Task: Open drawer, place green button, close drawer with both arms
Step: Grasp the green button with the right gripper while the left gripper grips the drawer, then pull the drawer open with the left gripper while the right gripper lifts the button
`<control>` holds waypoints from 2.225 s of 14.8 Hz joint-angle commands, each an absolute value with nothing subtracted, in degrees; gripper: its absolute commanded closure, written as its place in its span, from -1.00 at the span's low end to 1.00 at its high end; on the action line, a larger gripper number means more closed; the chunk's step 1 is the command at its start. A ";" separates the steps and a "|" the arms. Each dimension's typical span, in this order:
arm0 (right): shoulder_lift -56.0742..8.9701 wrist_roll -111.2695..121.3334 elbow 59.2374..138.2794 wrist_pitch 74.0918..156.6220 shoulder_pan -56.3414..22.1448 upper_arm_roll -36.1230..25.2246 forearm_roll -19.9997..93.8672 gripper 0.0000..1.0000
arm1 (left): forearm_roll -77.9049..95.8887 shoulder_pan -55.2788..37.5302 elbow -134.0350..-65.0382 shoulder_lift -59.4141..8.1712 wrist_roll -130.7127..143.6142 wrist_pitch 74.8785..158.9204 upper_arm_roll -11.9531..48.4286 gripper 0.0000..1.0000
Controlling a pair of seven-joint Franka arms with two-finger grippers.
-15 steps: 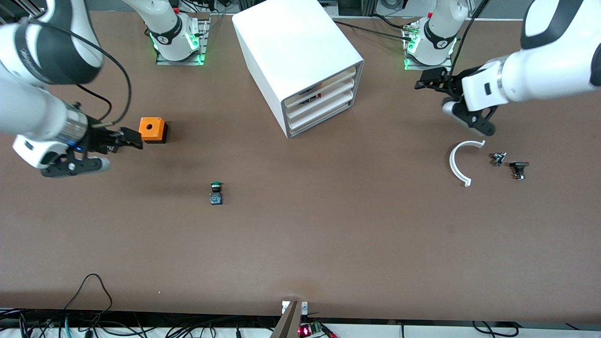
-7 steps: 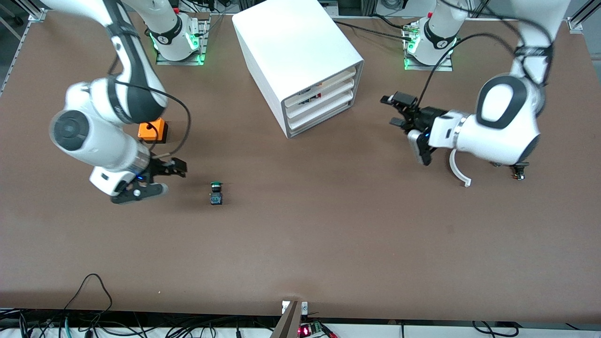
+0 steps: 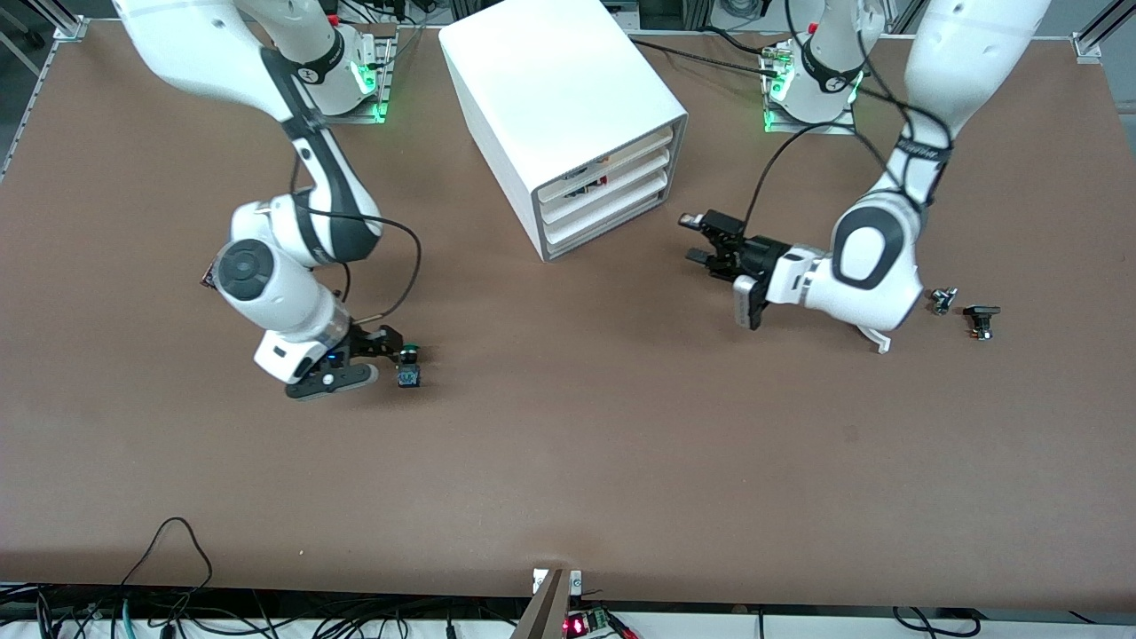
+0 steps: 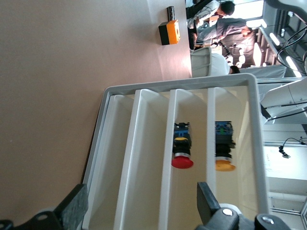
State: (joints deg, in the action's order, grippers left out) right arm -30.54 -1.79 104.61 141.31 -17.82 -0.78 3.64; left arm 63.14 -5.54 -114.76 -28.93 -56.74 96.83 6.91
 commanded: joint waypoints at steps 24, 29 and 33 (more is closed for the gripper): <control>-35.51 -14.05 104.42 147.75 -18.72 0.62 3.87 1.00 | 74.88 -11.34 -124.81 -36.65 -73.74 103.61 12.13 1.00; -35.42 -21.95 97.75 136.43 -20.21 0.62 3.69 1.00 | 70.86 -9.93 -119.02 -36.83 -69.97 103.36 8.01 1.00; -34.46 -31.44 91.95 126.85 -21.01 0.35 3.25 1.00 | 62.60 -7.22 -109.10 -38.40 -62.24 103.27 5.98 1.00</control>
State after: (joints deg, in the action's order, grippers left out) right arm -35.71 -26.41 94.61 131.75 -20.73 0.57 3.60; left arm 65.86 -8.30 -115.77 -36.37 -65.70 101.42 6.75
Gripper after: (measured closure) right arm 0.599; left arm 0.899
